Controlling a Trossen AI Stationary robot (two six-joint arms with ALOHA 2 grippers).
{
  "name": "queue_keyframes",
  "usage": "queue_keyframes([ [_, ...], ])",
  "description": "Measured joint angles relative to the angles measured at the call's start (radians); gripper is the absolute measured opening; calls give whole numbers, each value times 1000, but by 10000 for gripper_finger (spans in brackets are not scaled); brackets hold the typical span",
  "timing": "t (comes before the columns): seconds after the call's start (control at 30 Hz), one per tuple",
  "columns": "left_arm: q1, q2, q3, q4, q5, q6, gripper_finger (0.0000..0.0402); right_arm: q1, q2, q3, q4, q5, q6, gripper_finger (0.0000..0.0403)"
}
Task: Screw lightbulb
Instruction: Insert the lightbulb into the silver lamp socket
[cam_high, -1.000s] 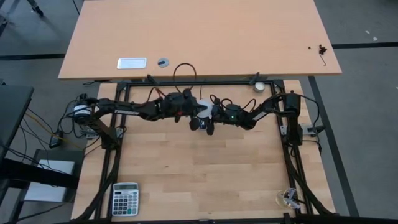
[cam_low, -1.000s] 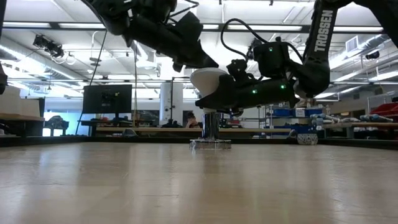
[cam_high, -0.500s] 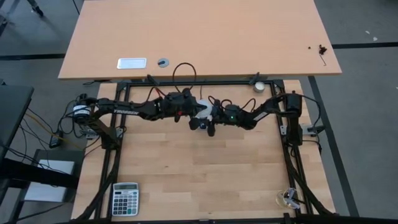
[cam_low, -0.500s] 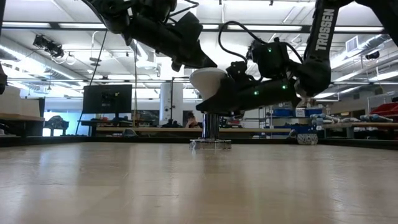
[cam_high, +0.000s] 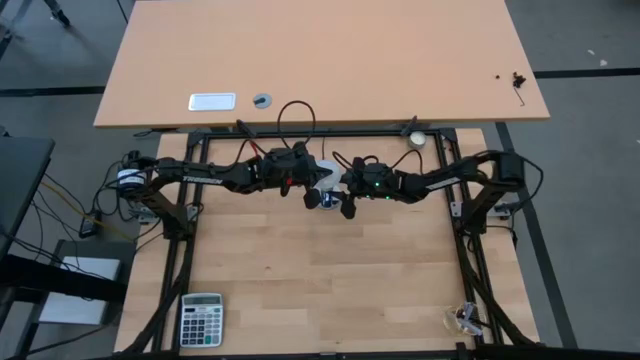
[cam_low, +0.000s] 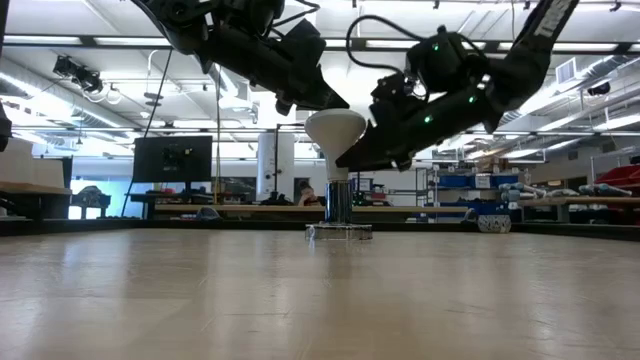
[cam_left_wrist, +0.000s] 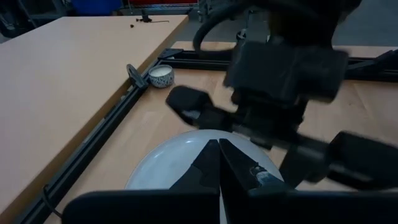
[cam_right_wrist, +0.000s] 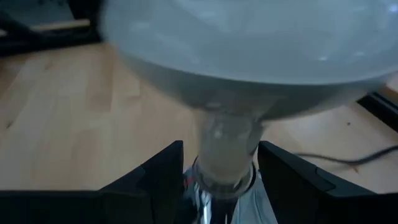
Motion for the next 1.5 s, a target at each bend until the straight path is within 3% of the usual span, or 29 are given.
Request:
queue_keyframes([
  [0.3, -1, 2, -2, 13, 25, -4, 0, 39, -250, 0, -345, 0, 1, 213],
  [0.47, -2, 2, -2, 17, 45, -5, 0, 57, -378, 1, -365, 33, 18, 203],
  [0.57, -6, 2, -2, 18, 49, -5, 0, 67, -414, 3, -310, 77, 19, 170],
  [0.77, -6, 2, -3, 23, 51, -5, 0, 58, -355, 45, -291, 108, 1, 38],
  [0.83, -6, 2, -3, 22, 51, -5, 0, 58, -315, 72, -292, 135, -9, 12],
  [1.0, -6, 3, -3, 23, 43, -4, 0, 38, -236, 138, -349, 174, 8, 24],
  [1.13, -5, 2, -4, 23, 40, 0, 0, 33, -193, 176, -367, 184, 10, 11],
  [1.5, -6, -36, -6, 24, 25, 25, 0, 28, -206, 179, -410, 181, 2, 10],
])
